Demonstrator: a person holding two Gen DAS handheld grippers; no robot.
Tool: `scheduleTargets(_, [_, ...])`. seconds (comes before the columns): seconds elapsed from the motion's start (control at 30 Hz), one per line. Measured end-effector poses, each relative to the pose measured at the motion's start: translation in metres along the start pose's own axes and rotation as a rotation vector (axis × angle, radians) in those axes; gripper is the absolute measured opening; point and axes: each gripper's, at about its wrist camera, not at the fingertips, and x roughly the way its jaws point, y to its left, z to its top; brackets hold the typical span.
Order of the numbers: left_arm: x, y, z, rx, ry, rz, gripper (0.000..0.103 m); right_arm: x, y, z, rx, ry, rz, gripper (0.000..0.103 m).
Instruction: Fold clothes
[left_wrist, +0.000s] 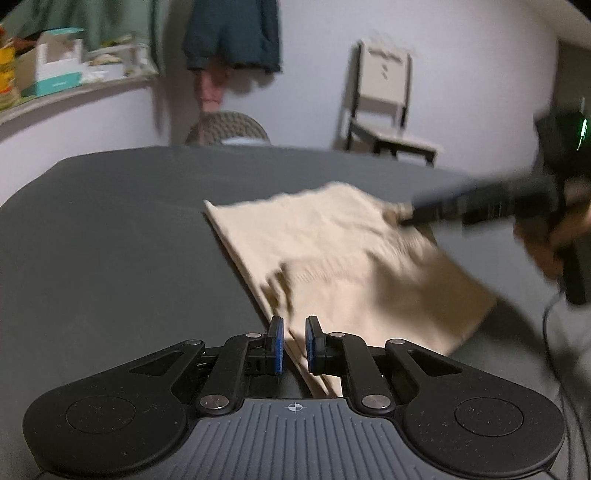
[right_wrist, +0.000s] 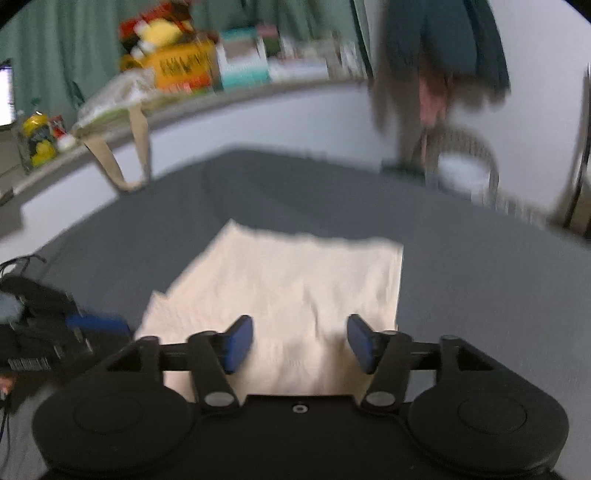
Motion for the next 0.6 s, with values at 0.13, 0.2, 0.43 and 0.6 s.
scheduleTargets(0.13, [0.002,-0.01,-0.003,0.048,0.048,0.013,0.011,0.0,0.036,0.007,-0.081,0.005,0.142,0.051])
scheduleTargets(0.2, [0.001,-0.01,-0.006,0.053,0.059,0.022,0.011,0.015,0.058,0.007,-0.134,0.058,0.154,0.037])
scheduleTargets(0.43, [-0.003,-0.001,-0.008,0.005,0.064,-0.003,0.011,0.072,0.088,0.005,-0.134,0.177,0.134,0.015])
scheduleTargets(0.6, [-0.005,-0.001,-0.005,0.022,0.063,0.015,0.011,0.076,0.088,0.004,-0.122,0.177,0.123,0.015])
